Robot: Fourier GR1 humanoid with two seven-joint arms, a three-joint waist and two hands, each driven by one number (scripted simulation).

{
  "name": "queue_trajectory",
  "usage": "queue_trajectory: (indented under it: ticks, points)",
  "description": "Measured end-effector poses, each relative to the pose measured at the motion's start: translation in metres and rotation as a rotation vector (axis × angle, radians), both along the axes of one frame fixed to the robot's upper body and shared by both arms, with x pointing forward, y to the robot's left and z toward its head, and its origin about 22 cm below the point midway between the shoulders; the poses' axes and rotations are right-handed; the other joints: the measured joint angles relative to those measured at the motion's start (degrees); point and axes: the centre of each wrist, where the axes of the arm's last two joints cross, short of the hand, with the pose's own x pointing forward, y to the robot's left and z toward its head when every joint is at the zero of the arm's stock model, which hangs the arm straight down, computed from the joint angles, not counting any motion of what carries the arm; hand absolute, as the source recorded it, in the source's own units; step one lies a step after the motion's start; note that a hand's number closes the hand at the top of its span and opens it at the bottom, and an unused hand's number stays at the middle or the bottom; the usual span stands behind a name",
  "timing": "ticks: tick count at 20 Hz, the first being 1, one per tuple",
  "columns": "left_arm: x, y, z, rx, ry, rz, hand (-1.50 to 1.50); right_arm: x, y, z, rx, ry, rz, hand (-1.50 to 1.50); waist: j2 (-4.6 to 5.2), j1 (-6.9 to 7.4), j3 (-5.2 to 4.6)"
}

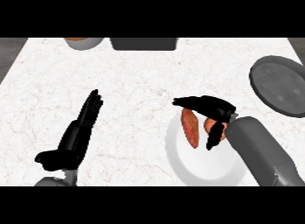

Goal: Pick the sweet potato from the plate and place it in the pan

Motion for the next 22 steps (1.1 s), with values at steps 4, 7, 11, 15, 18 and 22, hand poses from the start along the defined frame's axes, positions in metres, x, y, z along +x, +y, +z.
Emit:
queue_trajectory:
  ticks: [4,7,11,15,18,22]
  points:
    - [0.003,0.001,0.004,-0.001,-0.006,-0.003,0.00,0.004,0.008,-0.010,-0.014,0.009,-0.006,-1.50,0.02,0.08,0.00]
    - [0.002,0.000,0.001,-0.001,0.001,-0.002,0.00,0.003,0.014,-0.021,-0.042,0.025,-0.012,-1.50,0.03,0.11,-0.01]
    - [0.001,0.000,-0.001,0.003,-0.002,-0.002,0.00,0.007,0.017,-0.026,-0.097,0.013,0.035,1.50,-0.19,0.16,-0.20]
    - [-0.003,-0.001,0.004,0.006,0.001,-0.004,0.00,0.006,0.018,-0.030,-0.124,-0.068,0.092,1.50,-0.71,0.17,-0.39]
    - [0.004,-0.001,0.005,0.006,-0.002,-0.003,0.00,0.012,0.024,-0.030,-0.129,-0.104,0.114,1.50,-0.83,0.29,-0.49]
    - [0.002,-0.003,0.002,0.004,-0.001,-0.004,0.00,0.015,0.023,-0.031,-0.108,-0.139,0.117,1.50,-0.78,0.29,-0.46]
